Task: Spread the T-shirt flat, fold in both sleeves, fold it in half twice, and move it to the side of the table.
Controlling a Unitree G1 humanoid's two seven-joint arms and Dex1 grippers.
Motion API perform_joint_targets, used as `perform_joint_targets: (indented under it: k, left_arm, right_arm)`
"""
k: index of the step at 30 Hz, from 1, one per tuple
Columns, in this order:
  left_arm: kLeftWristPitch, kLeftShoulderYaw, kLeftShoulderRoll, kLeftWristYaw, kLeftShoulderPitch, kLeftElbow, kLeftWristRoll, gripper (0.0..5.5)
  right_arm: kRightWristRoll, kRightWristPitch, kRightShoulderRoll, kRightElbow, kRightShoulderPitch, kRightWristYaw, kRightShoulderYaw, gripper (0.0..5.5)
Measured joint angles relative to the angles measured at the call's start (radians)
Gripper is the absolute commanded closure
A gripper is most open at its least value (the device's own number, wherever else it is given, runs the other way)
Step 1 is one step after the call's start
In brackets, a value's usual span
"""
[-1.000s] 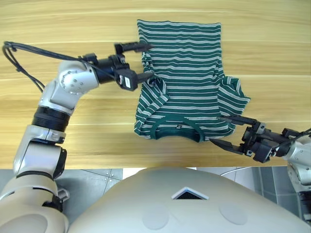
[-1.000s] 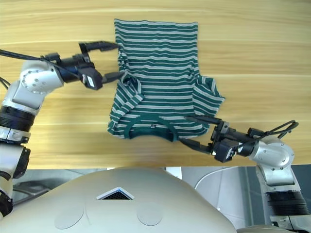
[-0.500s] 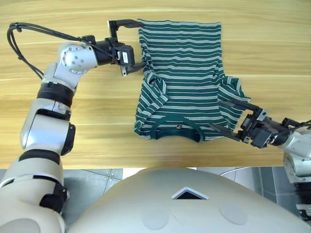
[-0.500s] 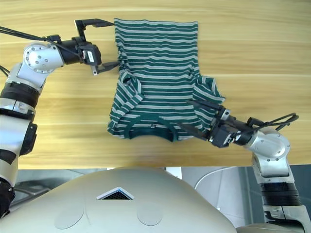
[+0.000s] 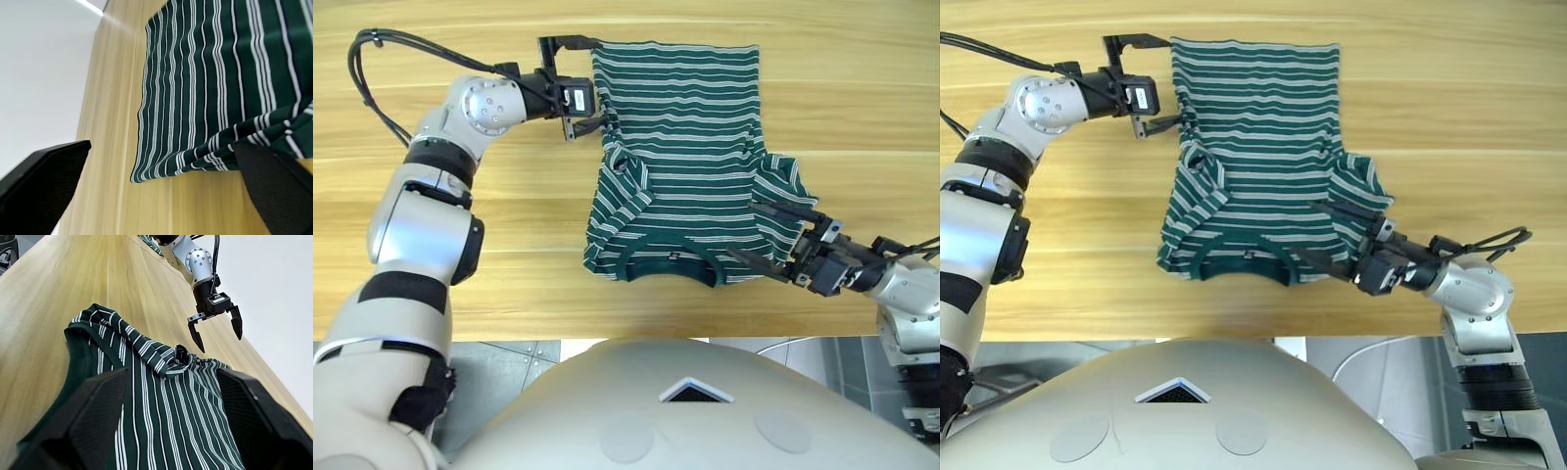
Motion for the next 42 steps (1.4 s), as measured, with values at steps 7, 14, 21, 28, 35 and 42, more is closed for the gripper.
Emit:
perform_joint_targets:
  k: [7, 14, 21, 28, 35, 42]
  left_arm:
    - [0.033, -0.017, -0.033, 0.016, -0.01, 0.034, 0.034, 0.12]
    - [0.058, -0.043, -0.052, 0.025, -0.01, 0.056, 0.069, 0.12]
    - [0.067, -0.073, -0.056, 0.052, -0.009, 0.057, 0.101, 0.12]
    - [0.065, -0.14, -0.045, 0.103, -0.02, 0.048, 0.147, 0.12]
    - [0.056, -0.189, -0.002, 0.143, -0.028, 0.047, 0.166, 0.12]
    - [0.044, -0.2, 0.027, 0.153, -0.028, 0.044, 0.166, 0.12]
  right_arm:
    - [-0.001, 0.001, 0.001, -0.002, 0.001, -0.002, 0.001, 2.19]
    - [-0.001, 0.004, 0.004, -0.004, 0.001, -0.002, 0.007, 2.19]
    - [-0.001, 0.011, 0.006, -0.005, -0.001, -0.003, 0.02, 2.19]
    - [-0.001, 0.015, 0.007, -0.005, -0.01, -0.008, 0.03, 2.19]
    - [-0.001, 0.015, 0.008, -0.001, -0.023, -0.012, 0.036, 2.19]
    - [-0.089, 0.049, 0.04, 0.052, -0.076, -0.078, 0.033, 2.19]
